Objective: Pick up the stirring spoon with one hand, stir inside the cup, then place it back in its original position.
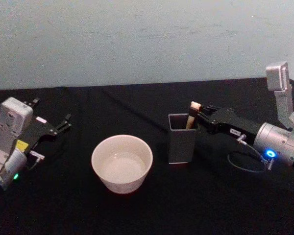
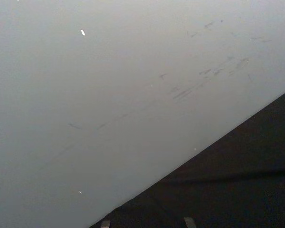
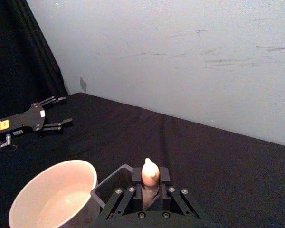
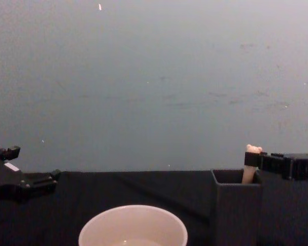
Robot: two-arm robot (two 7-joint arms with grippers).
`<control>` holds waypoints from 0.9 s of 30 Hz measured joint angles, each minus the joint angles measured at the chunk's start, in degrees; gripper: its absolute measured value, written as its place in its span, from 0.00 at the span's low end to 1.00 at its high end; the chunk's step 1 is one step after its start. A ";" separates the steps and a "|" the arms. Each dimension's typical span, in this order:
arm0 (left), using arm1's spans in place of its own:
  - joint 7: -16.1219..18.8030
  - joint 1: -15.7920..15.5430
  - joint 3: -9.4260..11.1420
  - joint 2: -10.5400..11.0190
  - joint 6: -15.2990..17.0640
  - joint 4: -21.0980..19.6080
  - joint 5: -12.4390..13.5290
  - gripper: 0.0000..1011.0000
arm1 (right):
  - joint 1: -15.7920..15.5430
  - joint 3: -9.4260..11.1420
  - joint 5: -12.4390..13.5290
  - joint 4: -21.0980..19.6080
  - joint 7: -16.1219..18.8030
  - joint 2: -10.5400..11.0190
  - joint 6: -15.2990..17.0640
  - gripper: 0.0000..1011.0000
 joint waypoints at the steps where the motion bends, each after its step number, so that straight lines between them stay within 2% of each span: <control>1: 0.00 0.00 0.00 0.00 0.00 0.00 0.00 0.99 | 0.00 0.00 0.00 0.00 0.00 0.00 0.00 0.21; 24: 0.00 0.00 0.00 0.00 0.00 0.00 0.00 0.99 | 0.00 -0.01 0.03 0.00 0.10 0.02 0.02 0.21; 27: 0.00 0.00 0.00 0.00 0.00 0.00 0.00 0.99 | -0.01 -0.02 0.00 0.01 0.10 0.02 0.10 0.25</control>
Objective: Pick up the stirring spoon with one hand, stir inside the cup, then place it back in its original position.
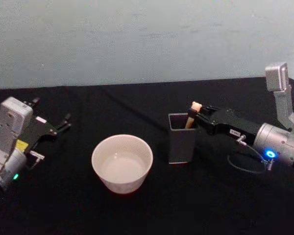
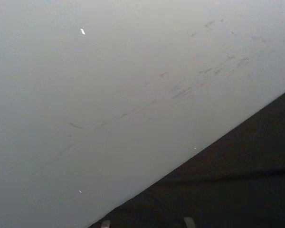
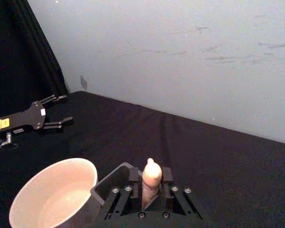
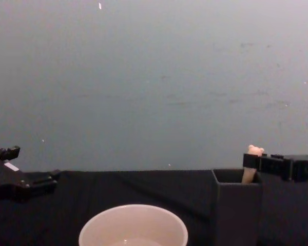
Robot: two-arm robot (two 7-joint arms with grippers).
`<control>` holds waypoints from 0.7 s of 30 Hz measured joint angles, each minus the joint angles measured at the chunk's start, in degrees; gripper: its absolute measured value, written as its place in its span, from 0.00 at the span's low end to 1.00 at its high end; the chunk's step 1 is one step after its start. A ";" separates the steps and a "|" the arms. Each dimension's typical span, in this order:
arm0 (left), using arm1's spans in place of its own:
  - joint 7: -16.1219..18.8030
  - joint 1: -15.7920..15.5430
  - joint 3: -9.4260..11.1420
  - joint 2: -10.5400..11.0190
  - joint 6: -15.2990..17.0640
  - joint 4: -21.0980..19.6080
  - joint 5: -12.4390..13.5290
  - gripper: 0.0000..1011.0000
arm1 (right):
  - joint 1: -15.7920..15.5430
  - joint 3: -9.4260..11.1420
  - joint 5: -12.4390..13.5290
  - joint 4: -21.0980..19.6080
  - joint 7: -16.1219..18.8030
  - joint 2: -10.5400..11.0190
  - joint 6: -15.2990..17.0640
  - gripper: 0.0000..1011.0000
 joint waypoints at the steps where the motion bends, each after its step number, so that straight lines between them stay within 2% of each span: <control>1: 0.00 0.00 0.00 0.00 0.00 0.00 0.00 0.99 | 0.00 0.00 0.00 0.00 0.00 0.00 0.00 0.30; 4: 0.00 0.00 0.00 0.00 0.00 0.00 0.00 0.99 | 0.00 0.00 0.00 0.00 0.00 0.00 0.00 0.36; 8: 0.00 0.00 0.00 0.00 0.00 0.00 0.00 0.99 | 0.01 0.01 0.01 0.00 0.00 0.00 0.00 0.52; 10: 0.00 0.00 0.00 0.00 0.00 0.00 0.00 0.99 | 0.01 0.01 0.01 0.00 -0.01 0.00 0.00 0.54; 11: 0.00 0.00 0.00 0.00 0.00 0.00 0.00 0.99 | 0.01 0.01 0.01 0.00 -0.01 0.00 0.00 0.60; 21: 0.00 0.00 0.00 0.00 0.00 0.00 0.00 0.99 | 0.01 0.01 0.04 -0.01 -0.01 0.00 -0.01 0.89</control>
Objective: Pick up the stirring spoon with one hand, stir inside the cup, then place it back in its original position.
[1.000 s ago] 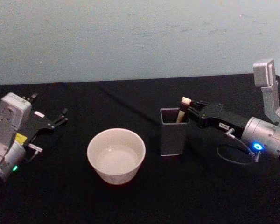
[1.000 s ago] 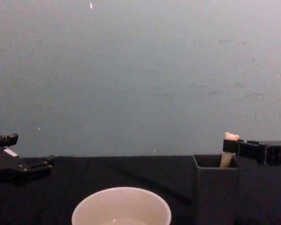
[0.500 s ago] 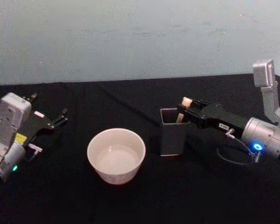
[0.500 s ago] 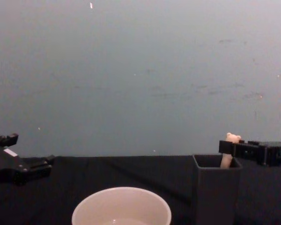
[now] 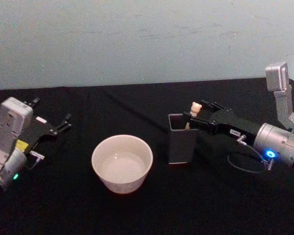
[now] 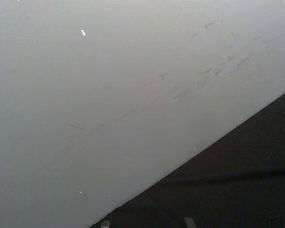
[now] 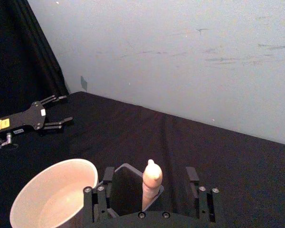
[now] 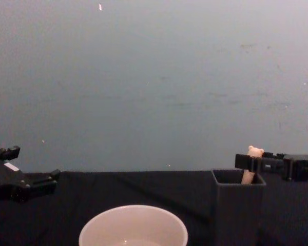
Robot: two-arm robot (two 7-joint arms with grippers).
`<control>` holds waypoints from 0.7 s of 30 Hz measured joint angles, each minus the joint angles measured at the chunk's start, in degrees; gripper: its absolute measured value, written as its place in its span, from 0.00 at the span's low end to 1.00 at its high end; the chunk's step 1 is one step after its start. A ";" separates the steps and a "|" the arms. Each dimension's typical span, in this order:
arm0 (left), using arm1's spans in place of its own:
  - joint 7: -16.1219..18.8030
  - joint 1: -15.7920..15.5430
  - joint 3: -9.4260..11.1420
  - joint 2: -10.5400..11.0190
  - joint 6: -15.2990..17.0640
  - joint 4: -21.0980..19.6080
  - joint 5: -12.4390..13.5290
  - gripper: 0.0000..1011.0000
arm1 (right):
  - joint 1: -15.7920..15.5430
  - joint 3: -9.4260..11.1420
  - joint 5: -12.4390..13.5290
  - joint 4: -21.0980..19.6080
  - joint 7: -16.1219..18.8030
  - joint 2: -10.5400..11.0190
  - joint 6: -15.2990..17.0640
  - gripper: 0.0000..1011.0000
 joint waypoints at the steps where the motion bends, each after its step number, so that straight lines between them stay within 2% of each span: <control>1: 0.00 0.00 0.00 0.00 0.00 0.00 0.00 0.99 | 0.00 0.00 0.00 0.00 0.00 0.00 0.00 0.91; 5: 0.00 0.00 0.00 0.00 0.00 0.00 0.00 0.99 | -0.01 0.01 -0.01 -0.02 -0.06 -0.01 -0.11 0.99; 11: 0.00 0.00 0.00 0.00 0.00 0.00 0.00 0.99 | -0.87 1.23 -0.53 -0.92 -1.36 -0.53 -2.53 0.99; 18: 0.00 0.00 0.00 0.00 0.00 0.00 0.00 0.99 | -2.04 5.25 0.07 -1.88 -4.74 -2.78 -7.09 0.99; 20: 0.00 0.00 0.00 0.00 0.00 0.00 0.00 0.99 | -2.44 7.01 -1.03 -2.16 -8.42 -4.09 -9.36 0.99; 21: 0.00 0.00 0.00 0.00 0.00 0.00 0.00 0.99 | -2.50 7.22 -1.54 -2.16 -9.21 -4.30 -9.79 0.99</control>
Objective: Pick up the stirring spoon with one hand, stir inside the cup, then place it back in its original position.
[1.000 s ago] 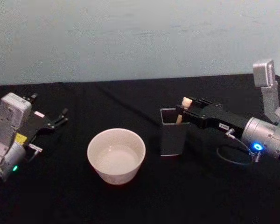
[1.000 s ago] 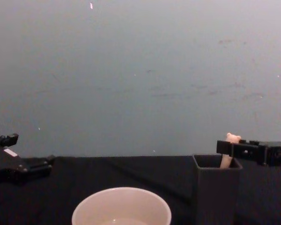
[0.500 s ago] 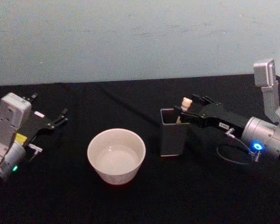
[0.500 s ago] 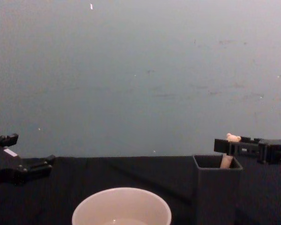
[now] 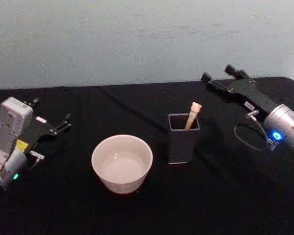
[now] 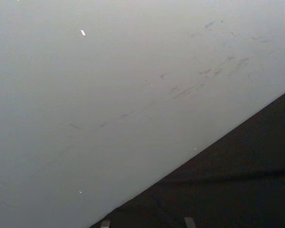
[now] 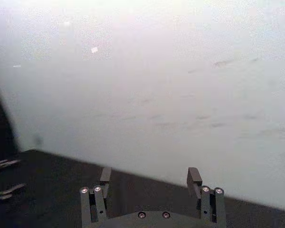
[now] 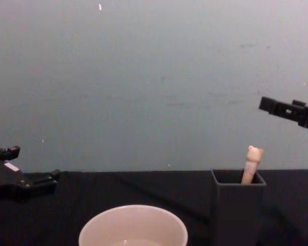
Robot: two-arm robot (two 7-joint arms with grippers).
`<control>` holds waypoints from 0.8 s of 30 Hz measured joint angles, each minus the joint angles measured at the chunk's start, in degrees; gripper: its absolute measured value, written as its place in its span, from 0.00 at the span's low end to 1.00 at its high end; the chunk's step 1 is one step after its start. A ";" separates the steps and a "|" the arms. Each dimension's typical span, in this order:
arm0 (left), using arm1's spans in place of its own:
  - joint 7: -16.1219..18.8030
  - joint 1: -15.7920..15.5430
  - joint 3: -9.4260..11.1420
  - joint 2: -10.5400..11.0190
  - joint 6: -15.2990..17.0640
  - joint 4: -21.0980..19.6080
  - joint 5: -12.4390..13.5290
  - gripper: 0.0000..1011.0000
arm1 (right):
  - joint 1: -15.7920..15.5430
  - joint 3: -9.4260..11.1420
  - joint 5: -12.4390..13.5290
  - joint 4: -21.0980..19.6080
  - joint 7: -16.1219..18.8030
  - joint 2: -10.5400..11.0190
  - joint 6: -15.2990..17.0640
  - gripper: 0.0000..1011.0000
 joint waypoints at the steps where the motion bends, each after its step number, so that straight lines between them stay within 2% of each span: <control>1: 0.00 0.00 0.00 0.00 0.00 0.00 0.00 0.99 | -0.03 0.22 -1.04 0.04 -1.38 -0.27 -0.56 0.99; 2: 0.00 0.00 0.00 0.00 0.00 0.00 0.00 0.99 | -0.02 0.32 -1.70 0.15 -2.29 -0.47 -0.80 0.99; 3: 0.00 0.00 0.00 0.00 0.00 0.00 0.00 0.99 | -0.03 0.39 -3.60 0.55 -4.48 -0.81 -1.20 0.99; 4: 0.00 0.00 0.00 0.00 0.00 0.00 0.00 0.99 | -0.03 0.39 -3.60 0.55 -4.48 -0.81 -1.20 0.99; 6: 0.00 0.00 0.00 0.00 0.00 0.00 0.00 0.99 | -0.13 0.14 -6.75 1.19 -7.39 -1.14 -1.86 0.99; 7: 0.00 0.00 0.00 0.00 0.00 0.00 0.00 0.99 | -0.41 -0.30 -9.58 1.70 -9.48 -1.30 -2.87 0.99; 10: 0.00 0.00 0.00 0.00 0.00 0.00 0.00 0.99 | -0.95 -1.15 -13.93 2.71 -12.47 -1.54 -4.40 0.99; 11: 0.00 0.00 0.00 0.00 0.00 0.00 0.00 0.99 | -1.31 -1.73 -16.29 3.28 -14.01 -1.69 -5.19 0.99; 14: 0.00 0.00 0.00 0.00 0.00 0.00 0.00 0.99 | -2.13 -2.65 -20.30 4.49 -16.40 -1.96 -6.30 0.99; 17: 0.00 0.00 0.00 0.00 0.00 0.00 0.00 0.99 | -2.91 -3.26 -22.83 5.37 -17.64 -2.16 -6.78 0.99; 24: 0.00 0.00 0.00 0.00 0.00 0.00 0.00 0.99 | -3.26 -3.76 -25.44 7.65 -18.09 -3.00 -6.71 0.99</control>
